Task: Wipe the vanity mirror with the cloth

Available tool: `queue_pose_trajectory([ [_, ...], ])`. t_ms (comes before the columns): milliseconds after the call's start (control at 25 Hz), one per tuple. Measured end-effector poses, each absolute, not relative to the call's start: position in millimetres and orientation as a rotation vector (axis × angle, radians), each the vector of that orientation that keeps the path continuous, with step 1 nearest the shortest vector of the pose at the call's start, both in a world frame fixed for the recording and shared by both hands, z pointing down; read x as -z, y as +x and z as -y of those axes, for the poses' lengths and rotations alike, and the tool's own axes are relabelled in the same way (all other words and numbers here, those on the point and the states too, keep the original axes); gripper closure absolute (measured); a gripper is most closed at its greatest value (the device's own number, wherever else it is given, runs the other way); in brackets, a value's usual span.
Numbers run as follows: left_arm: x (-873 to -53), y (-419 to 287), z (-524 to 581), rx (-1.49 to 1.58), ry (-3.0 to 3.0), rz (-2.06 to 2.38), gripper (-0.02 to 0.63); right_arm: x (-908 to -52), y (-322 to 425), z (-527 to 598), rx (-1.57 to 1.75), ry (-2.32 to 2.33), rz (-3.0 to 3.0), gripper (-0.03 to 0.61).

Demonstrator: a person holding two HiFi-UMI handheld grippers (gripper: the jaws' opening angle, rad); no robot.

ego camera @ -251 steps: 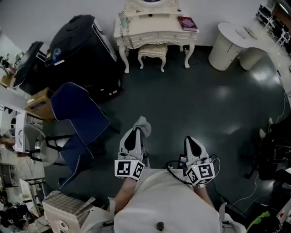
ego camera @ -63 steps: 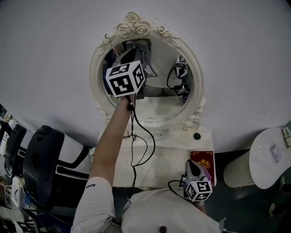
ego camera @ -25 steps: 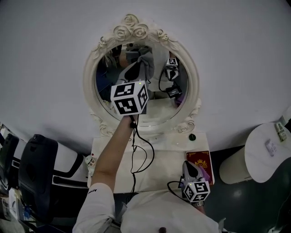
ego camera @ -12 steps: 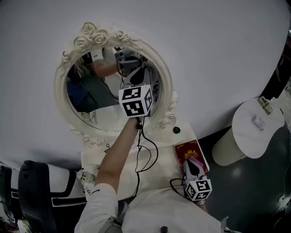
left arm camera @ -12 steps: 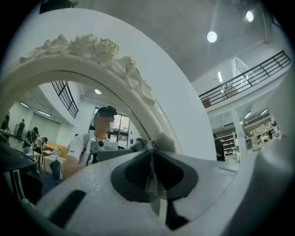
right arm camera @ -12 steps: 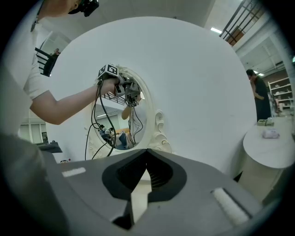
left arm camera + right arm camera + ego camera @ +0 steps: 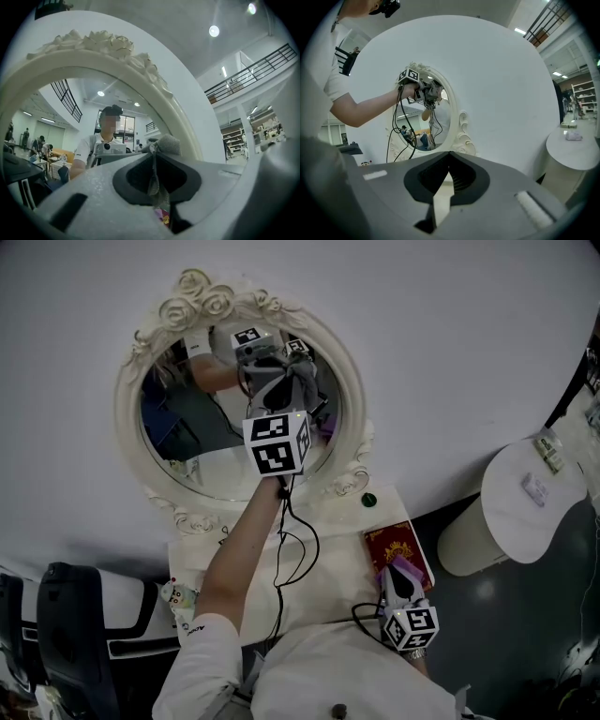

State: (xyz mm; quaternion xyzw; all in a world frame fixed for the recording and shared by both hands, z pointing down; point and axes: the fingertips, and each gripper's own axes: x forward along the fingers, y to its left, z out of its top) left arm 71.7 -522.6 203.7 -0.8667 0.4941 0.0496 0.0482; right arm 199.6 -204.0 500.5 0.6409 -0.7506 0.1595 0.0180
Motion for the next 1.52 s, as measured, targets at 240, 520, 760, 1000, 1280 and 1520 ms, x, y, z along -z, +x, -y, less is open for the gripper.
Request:
queue_pose_trajectory([
  [240,-204,13,521,-0.128,-2.585,-1.560,0.591,-503,168,215,-0.495,1.901,2.390,0.571],
  [520,-208,-69,514,-0.117,-2.508,-1.671,0.591,-501,125,223,-0.486,1.803,2.454,0.571],
  [760,-213,-136,510,-0.116,-2.415,-1.797,0.589,-502,98,220,-0.480,1.779,2.469,0.571],
  [1000,-217,-186,508,-0.120,-2.394,-1.842,0.589,-503,62,214,-0.474,1.765,2.478,0.571],
  [1280,-228,-225,503,-0.073,-2.297,-1.905,0.589,-509,36,203,-0.490,1.763,2.482,0.571],
  [1520,-234,-232,504,0.000,-2.221,-1.929,0.591,-506,29,207,-0.458,1.753,2.502,0.571],
])
